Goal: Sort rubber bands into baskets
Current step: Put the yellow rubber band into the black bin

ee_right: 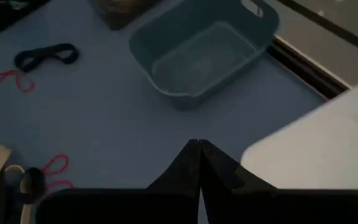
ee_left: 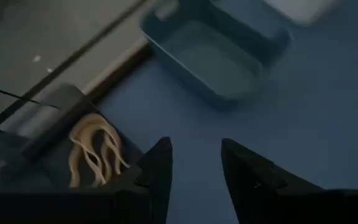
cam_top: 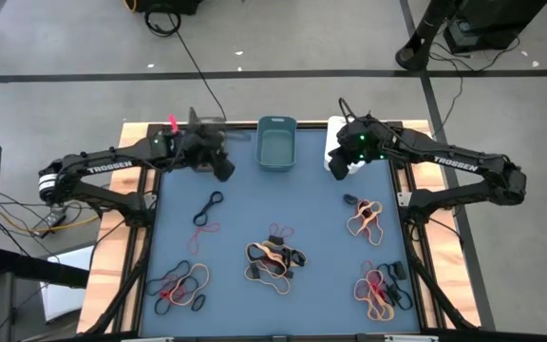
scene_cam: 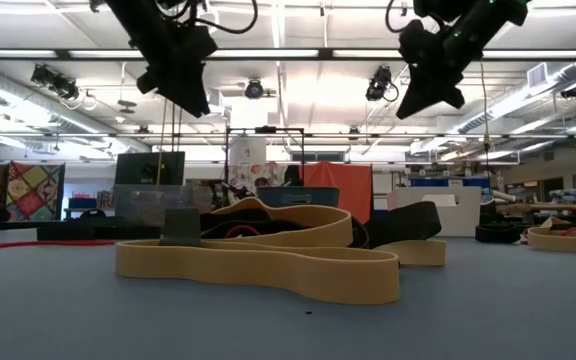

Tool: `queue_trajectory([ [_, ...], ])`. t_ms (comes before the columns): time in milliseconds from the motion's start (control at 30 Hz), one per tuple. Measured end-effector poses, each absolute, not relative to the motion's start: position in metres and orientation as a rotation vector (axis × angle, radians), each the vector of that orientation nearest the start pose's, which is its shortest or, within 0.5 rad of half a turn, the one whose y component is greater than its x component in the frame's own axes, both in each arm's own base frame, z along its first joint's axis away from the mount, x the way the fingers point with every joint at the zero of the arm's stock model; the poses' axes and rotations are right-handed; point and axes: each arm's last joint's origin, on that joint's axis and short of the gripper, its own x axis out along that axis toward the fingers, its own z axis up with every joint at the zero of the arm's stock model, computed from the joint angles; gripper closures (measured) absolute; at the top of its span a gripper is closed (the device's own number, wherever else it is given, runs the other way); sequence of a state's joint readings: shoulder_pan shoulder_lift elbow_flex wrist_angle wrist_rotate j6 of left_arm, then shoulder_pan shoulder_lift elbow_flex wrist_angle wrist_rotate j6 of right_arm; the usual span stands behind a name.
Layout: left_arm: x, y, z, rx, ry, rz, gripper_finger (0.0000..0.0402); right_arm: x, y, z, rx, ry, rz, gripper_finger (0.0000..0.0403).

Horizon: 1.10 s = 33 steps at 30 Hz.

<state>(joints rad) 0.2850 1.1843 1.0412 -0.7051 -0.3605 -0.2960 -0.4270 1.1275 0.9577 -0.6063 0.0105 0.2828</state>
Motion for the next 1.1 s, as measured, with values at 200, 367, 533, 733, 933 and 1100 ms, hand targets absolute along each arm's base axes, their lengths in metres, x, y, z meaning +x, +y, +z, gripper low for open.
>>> queue_trajectory([
  [200,0.226,0.037,0.297,-0.209,0.821,0.643,0.0259,0.217,-0.084,0.283,0.376,0.636,-0.45,0.0384],
  [367,0.22,0.001,0.29,-0.206,0.912,0.558,0.0259,0.221,-0.068,0.243,0.423,0.619,-0.403,0.0389],
  [533,0.209,-0.037,0.265,-0.24,1.007,0.446,0.0259,0.219,-0.049,0.205,0.489,0.55,-0.343,0.0386],
  [733,0.195,-0.076,0.234,-0.306,1.044,0.328,0.0259,0.214,-0.033,0.181,0.472,0.474,-0.271,0.0384],
  [933,0.188,-0.098,0.213,-0.301,1.0,0.215,0.0259,0.21,-0.027,0.173,0.432,0.439,-0.28,0.0387],
  [1100,0.18,-0.11,0.19,-0.354,1.001,0.083,0.0259,0.21,-0.024,0.173,0.37,0.439,-0.25,0.0373],
])
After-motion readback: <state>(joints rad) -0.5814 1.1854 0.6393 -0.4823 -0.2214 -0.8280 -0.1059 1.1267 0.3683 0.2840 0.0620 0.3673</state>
